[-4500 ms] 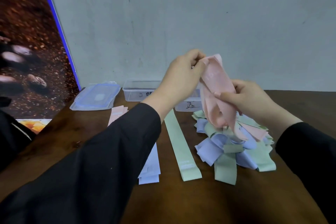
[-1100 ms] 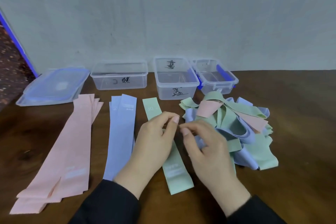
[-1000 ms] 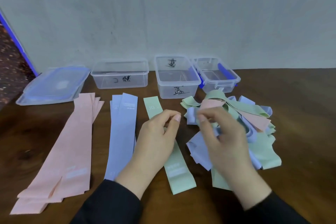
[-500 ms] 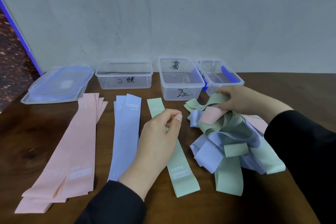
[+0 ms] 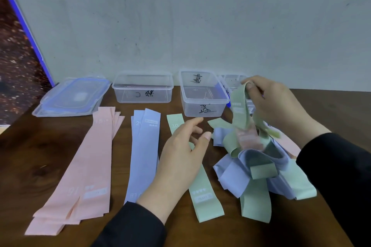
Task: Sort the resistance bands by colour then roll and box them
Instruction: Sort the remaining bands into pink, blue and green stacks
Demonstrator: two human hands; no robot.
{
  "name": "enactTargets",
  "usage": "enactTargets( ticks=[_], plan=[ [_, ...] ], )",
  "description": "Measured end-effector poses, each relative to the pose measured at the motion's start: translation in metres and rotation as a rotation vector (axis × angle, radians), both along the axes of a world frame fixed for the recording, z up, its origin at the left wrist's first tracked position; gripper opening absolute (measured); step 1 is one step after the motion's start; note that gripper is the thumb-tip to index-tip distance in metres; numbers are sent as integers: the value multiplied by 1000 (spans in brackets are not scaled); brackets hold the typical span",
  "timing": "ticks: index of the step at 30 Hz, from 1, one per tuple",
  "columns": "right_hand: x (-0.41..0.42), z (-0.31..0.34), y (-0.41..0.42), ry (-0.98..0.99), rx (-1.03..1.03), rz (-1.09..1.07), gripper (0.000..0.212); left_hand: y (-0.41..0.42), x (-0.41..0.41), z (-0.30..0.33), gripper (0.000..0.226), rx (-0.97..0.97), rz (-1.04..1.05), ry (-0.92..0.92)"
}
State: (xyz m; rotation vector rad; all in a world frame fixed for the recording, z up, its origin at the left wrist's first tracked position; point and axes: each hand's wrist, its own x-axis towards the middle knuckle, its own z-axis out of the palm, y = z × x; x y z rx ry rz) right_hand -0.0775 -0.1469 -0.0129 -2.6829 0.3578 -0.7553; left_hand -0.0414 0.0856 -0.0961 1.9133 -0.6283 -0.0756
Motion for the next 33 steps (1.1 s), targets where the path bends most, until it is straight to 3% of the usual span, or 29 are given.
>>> enactTargets(
  ticks=[4, 7, 9, 14, 17, 20, 26, 29, 31, 33],
  plan=[
    [-2, 19, 37, 53, 10, 82, 24, 0, -6, 1, 80, -36, -103, 14],
    [-3, 20, 62, 121, 69, 128, 29, 0, -7, 3, 90, -74, -108, 30],
    [-4, 19, 75, 143, 129, 148, 31, 0, -5, 2, 84, -118, -87, 29],
    [-7, 17, 90, 177, 261, 167, 35, 9, 0, 9, 21, -394, 55, 84],
    [-12, 14, 91, 167, 382, 172, 31, 15, 5, 15, 9, -511, 128, 133],
    [-22, 12, 92, 181, 607, 219, 20, 21, 13, 19, 14, -489, 193, 219],
    [-33, 0, 98, 230, 667, 296, 9, 32, 26, 37, 16, -600, 128, 506],
    [-38, -7, 103, 209, 688, 319, 3, 41, 30, 51, 45, -678, -12, 726],
    [-41, -11, 106, 170, 695, 313, 9, 46, 35, 60, 58, -614, -55, 752],
    [-44, -15, 111, 148, 695, 297, 11, 49, 38, 69, 40, -512, -55, 700]
  ],
)
